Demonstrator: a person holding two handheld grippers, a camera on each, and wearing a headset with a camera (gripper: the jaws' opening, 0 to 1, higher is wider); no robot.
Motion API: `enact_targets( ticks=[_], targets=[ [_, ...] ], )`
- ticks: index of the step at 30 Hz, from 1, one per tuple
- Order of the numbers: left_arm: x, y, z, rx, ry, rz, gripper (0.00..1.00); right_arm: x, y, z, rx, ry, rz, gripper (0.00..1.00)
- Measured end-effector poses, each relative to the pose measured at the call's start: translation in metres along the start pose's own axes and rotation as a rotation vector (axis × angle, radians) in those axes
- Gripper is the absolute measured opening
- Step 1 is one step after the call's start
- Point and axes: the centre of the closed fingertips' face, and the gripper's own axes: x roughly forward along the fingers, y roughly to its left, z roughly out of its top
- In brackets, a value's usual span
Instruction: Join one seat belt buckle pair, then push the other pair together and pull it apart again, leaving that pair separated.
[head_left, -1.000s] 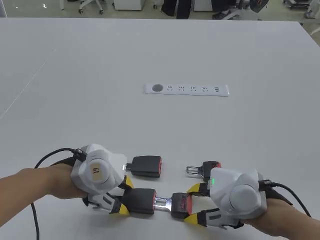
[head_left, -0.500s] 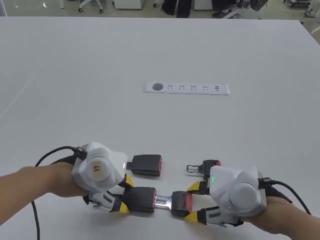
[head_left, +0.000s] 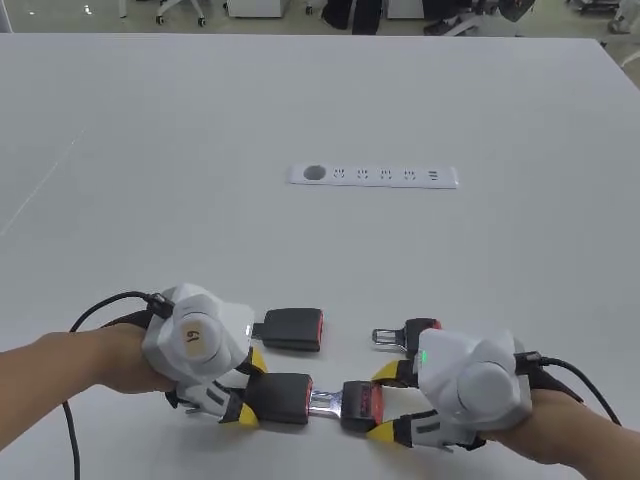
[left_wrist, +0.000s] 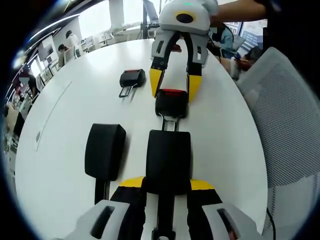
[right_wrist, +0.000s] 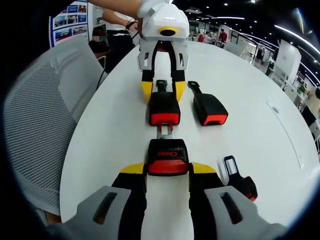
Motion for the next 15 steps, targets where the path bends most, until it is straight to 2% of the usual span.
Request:
enact_targets(
  ticks=[15],
  targets=[
    [-0.0008,-0.0001,0.0003,-0.001,-0.001,-0.001,0.32,0.0049,-0.0005,0.0044,-0.01,-0.009,0.007,0.31]
  ],
)
